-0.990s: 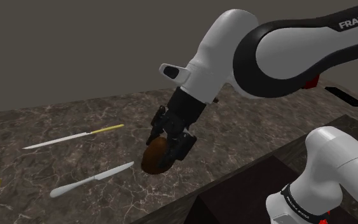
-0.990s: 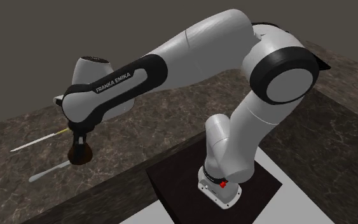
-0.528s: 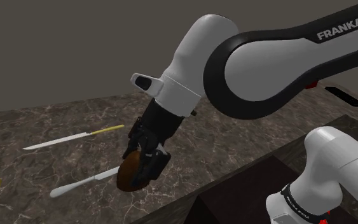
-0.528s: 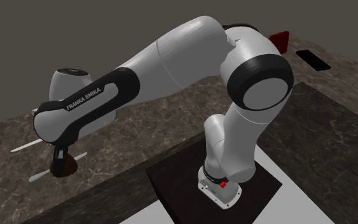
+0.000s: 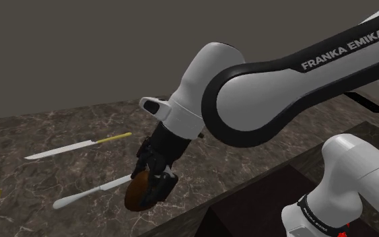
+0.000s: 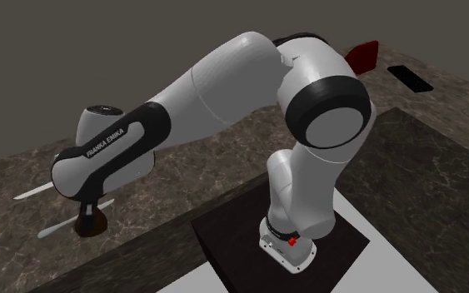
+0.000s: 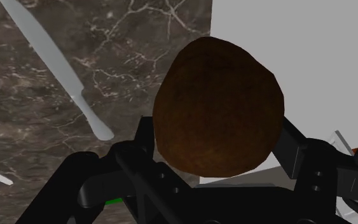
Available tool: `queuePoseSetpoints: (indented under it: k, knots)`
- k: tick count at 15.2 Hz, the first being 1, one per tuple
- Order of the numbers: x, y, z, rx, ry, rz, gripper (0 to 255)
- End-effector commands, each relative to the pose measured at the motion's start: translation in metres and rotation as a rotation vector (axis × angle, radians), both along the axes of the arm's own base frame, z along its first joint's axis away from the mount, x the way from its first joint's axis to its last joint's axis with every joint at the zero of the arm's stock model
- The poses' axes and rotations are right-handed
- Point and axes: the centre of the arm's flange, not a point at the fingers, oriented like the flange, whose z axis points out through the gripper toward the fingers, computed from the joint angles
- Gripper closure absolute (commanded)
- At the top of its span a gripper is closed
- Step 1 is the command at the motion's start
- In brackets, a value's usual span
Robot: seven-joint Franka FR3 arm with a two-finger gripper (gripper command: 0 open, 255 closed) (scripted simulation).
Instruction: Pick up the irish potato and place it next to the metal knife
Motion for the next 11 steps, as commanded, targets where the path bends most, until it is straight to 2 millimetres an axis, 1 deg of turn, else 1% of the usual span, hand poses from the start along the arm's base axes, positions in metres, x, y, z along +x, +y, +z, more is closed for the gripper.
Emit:
queuePoseSetpoints:
  k: [1,11]
  knots:
    - [0.001,0.0,-0.01,0.0,0.0,0.0,255]
    - [0.001,0.0,-0.063,0.0,0.0,0.0,255]
